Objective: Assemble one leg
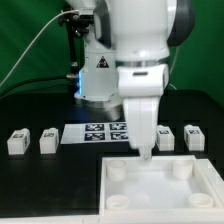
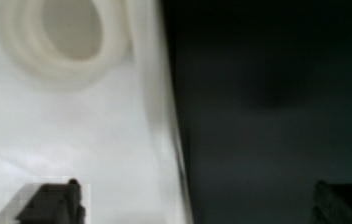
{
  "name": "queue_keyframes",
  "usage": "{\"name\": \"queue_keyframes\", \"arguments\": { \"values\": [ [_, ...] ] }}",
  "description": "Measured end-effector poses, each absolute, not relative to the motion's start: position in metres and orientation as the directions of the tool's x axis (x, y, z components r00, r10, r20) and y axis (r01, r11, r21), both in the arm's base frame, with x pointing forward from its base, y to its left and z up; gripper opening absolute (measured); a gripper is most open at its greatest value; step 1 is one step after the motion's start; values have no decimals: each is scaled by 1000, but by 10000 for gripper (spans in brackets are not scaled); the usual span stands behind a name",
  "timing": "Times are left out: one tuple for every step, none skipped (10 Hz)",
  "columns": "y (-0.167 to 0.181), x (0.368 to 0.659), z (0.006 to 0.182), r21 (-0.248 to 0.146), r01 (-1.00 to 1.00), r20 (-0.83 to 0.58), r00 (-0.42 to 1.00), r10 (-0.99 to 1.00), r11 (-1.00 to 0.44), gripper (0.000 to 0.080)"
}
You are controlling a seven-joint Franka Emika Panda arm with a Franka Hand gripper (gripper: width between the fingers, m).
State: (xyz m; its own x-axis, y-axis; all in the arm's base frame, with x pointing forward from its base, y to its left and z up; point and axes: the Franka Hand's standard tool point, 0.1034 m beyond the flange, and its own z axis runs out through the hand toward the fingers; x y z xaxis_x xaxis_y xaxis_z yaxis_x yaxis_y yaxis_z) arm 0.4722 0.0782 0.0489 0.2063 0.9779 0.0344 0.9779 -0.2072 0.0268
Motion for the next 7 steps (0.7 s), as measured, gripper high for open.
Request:
{"name": "queue_keyframes", "arguments": {
  "values": [
    [92, 466, 59, 28, 973, 23, 228, 973, -229, 649],
    [100, 463, 63, 32, 967, 24, 251, 968, -252, 649],
    [110, 456, 62, 25, 958, 24, 287, 958, -287, 649],
    [125, 450, 62, 10, 921, 5, 390, 921, -390, 649],
    [143, 447, 63, 10, 900, 6, 436, 900, -436, 649],
    [151, 446, 61, 11, 882, 19, 471, 882, -471, 649],
    [156, 444, 58, 2, 811, 20, 585, 811, -585, 649]
  ]
}}
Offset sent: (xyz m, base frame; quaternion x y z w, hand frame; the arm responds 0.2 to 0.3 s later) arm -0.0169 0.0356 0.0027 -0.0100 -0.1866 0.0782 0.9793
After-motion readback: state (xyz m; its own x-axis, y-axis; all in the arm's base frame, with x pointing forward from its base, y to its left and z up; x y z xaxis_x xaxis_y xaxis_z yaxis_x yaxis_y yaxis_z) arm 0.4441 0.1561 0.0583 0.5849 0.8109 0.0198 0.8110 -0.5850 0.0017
